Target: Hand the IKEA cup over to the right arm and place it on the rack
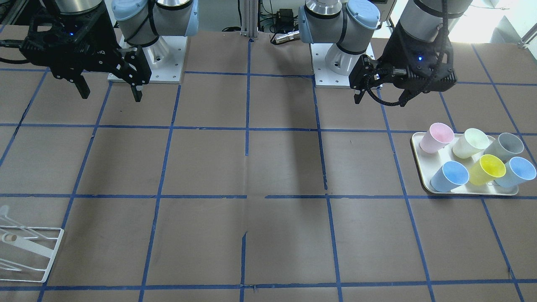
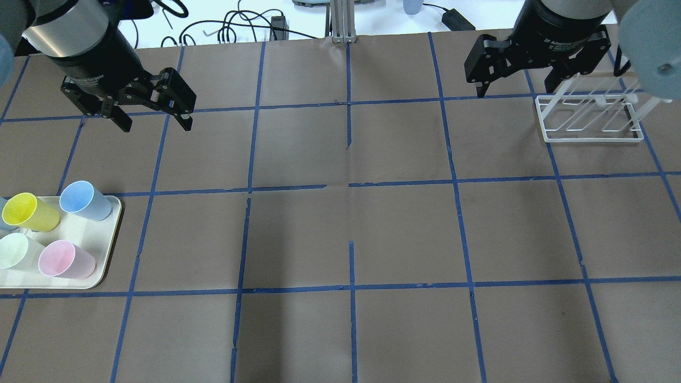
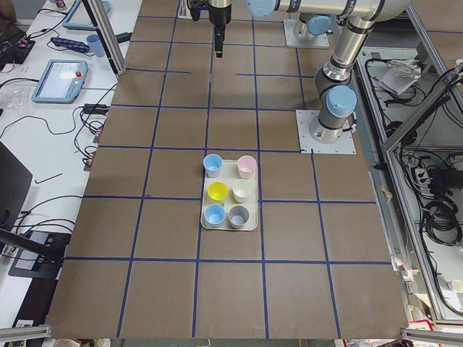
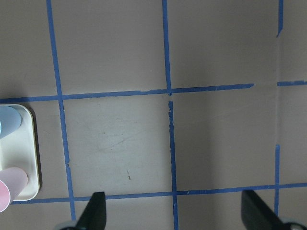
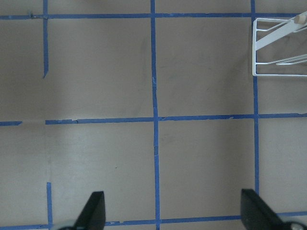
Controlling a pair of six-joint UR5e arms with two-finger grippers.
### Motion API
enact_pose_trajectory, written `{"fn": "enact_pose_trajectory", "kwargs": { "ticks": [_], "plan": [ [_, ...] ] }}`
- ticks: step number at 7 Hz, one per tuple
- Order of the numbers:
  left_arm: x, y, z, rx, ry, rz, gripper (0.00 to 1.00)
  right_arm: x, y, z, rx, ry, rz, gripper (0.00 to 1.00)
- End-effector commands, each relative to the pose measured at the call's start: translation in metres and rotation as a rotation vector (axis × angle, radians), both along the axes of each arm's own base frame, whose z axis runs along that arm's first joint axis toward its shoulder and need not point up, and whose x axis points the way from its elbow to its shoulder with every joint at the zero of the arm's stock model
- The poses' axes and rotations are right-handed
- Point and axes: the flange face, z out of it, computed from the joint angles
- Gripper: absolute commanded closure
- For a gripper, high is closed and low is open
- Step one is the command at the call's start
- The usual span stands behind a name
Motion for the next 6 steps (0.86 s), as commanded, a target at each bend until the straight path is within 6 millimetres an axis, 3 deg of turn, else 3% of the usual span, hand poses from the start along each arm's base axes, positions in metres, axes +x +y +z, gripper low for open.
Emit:
{"fn": "enact_pose_trajectory", "kwargs": {
  "ticks": [1,3,4,6],
  "plan": [
    [0.001,0.001,-0.001,0.002,-0.011,0.003,0.0,0.0,0.0,0.0,0.0,0.0,0.0,0.0],
    [0.008,0.005,0.002,0.0,-0.013,-0.011,0.0,0.0,0.0,0.0,0.001,0.0,0.0,0.0],
    [0.028,0.003,0.001,0.004,-0.005,-0.078,0.0,0.0,0.0,0.0,0.0,0.0,0.0,0.0],
    [0.123,-0.005,-0.016,0.037,0.012,-0.082,0.0,0.0,0.0,0.0,0.0,0.0,0.0,0.0]
  ]
}}
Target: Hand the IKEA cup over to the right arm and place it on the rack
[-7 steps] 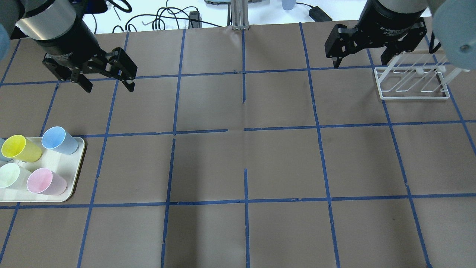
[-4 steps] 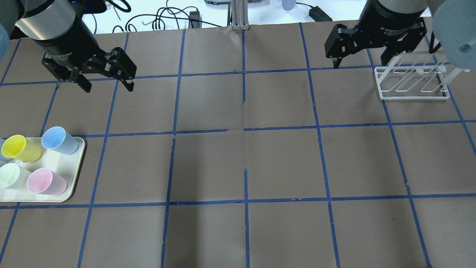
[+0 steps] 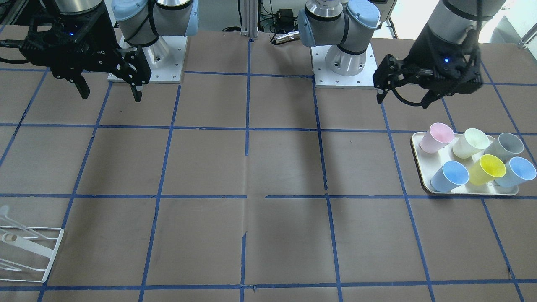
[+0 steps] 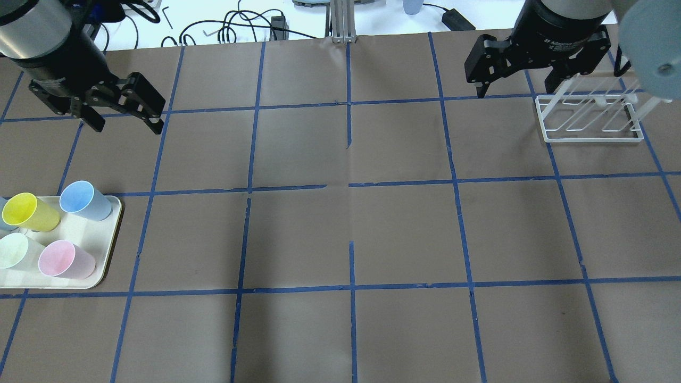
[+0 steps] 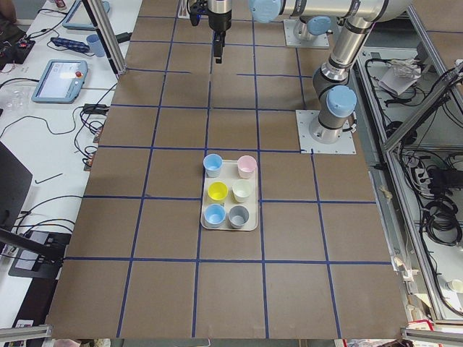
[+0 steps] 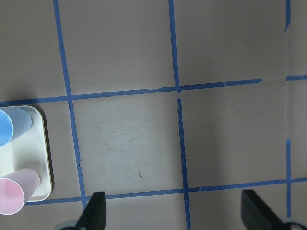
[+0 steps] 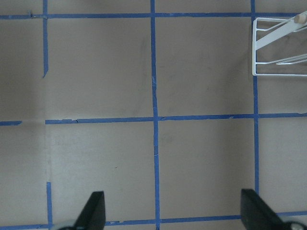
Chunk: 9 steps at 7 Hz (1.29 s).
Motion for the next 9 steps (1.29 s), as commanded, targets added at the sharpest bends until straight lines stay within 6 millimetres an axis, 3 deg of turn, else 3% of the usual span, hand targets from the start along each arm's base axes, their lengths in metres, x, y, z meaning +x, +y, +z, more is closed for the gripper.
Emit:
{"fn": "enact_pose_trajectory", "kwargs": {
  "ticks": [1,3,6,7,9],
  "plan": [
    [0.1,-0.001,-0.029,0.042,0.027,-0.037,0.0,0.0,0.0,0.0,0.001,0.0,0.0,0.0],
    [0.174,-0.016,-0.052,0.03,0.025,-0.123,0.0,0.0,0.0,0.0,-0.001,0.0,0.0,0.0],
    [0.33,-0.02,-0.119,0.0,0.008,-0.281,0.0,-0.001,0.0,0.0,0.001,0.0,-0.002,0.0],
    [0.363,-0.025,-0.147,-0.01,-0.006,-0.297,0.0,-0.001,0.0,0.0,0.001,0.0,-0.002,0.0],
    [0.394,-0.05,-0.181,-0.007,-0.012,-0.354,0.0,-0.001,0.0,0.0,0.001,0.0,-0.002,0.0]
  ]
}}
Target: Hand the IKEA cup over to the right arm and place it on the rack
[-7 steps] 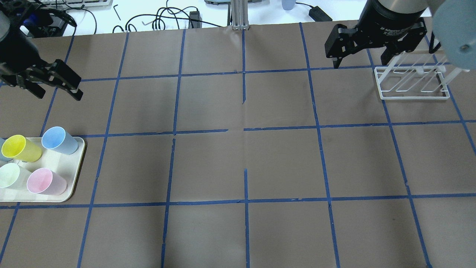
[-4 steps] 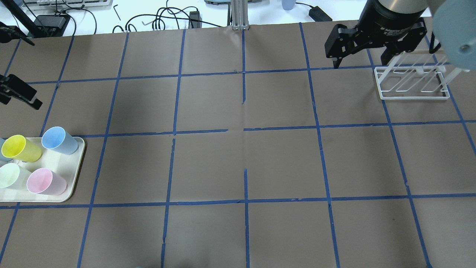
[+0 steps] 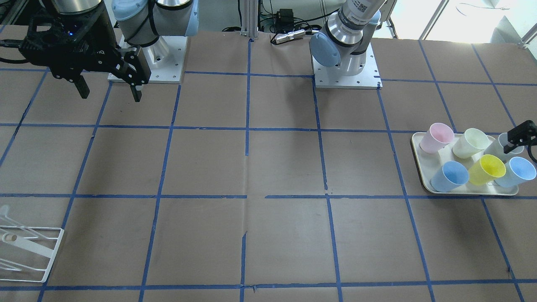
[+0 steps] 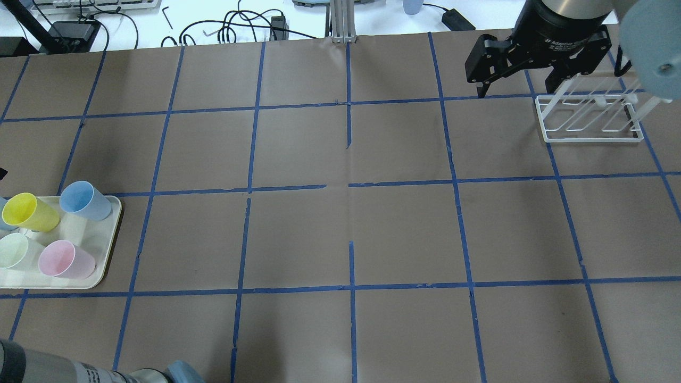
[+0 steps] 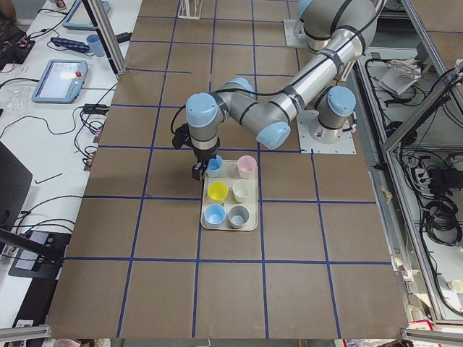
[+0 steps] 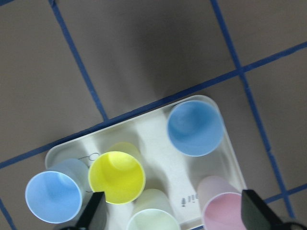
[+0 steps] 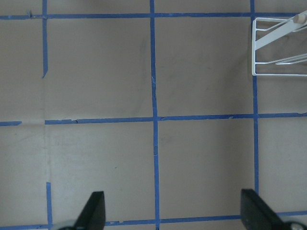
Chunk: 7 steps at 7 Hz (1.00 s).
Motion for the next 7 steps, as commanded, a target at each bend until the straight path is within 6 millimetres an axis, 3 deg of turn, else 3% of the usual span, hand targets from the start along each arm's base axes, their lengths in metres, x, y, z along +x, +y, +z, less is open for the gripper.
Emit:
{"fn": "enact_pose_trajectory", "kwargs": {
  "ticks": [1,3,7],
  "plan": [
    [0.028,-0.016,-0.043,0.026,0.023,-0.066,0.0,0.0,0.0,0.0,0.001,0.0,0.0,0.0],
    [0.043,-0.011,-0.064,0.069,0.033,-0.107,0.0,0.0,0.0,0.0,0.001,0.0,0.0,0.0],
    [0.05,-0.008,-0.1,0.119,0.056,-0.167,0.02,0.0,0.001,0.0,0.001,0.0,0.0,0.0]
  ]
}}
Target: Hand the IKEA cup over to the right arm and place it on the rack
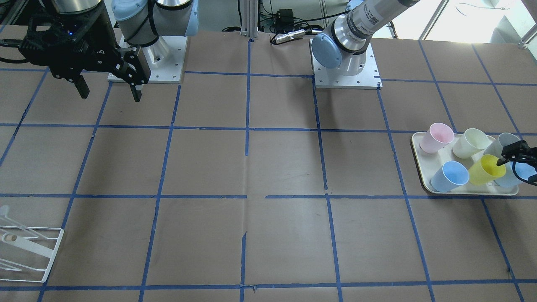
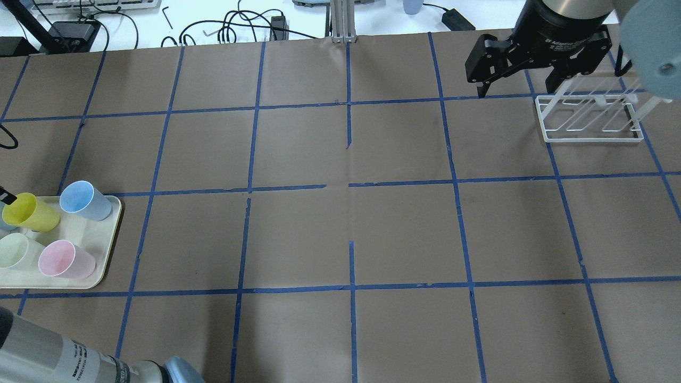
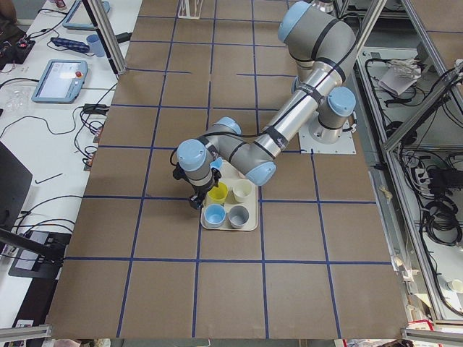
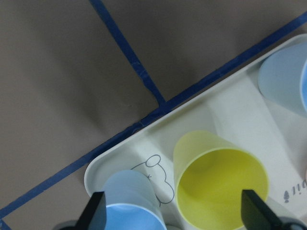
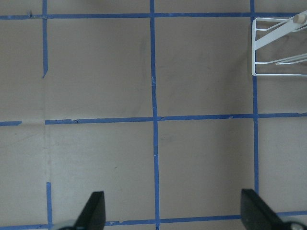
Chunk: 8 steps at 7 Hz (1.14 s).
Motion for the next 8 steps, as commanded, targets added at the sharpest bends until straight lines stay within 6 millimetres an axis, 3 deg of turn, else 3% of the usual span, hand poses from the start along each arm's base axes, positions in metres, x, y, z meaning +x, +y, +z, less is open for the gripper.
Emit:
{"fn": "enact_pose_trajectory", "kwargs": {
  "ticks": [1,6,7,8],
  "plan": [
    [0.0,0.001,-0.014,0.011,0.02,-0.005,0.03,0.0,0.0,0.0,0.001,0.0,0.0,0.0],
    [0.001,0.0,-0.032,0.026,0.042,-0.006,0.1,0.0,0.0,0.0,-0.001,-0.002,0.0,0.0],
    [0.0,0.0,-0.031,0.025,0.041,-0.007,0.14,0.0,0.0,0.0,-0.001,-0.002,0.0,0.0],
    [0.0,-0.002,-0.031,0.016,0.029,-0.011,0.23,0.0,0.0,0.0,0.001,-0.003,0.0,0.0]
  ]
}}
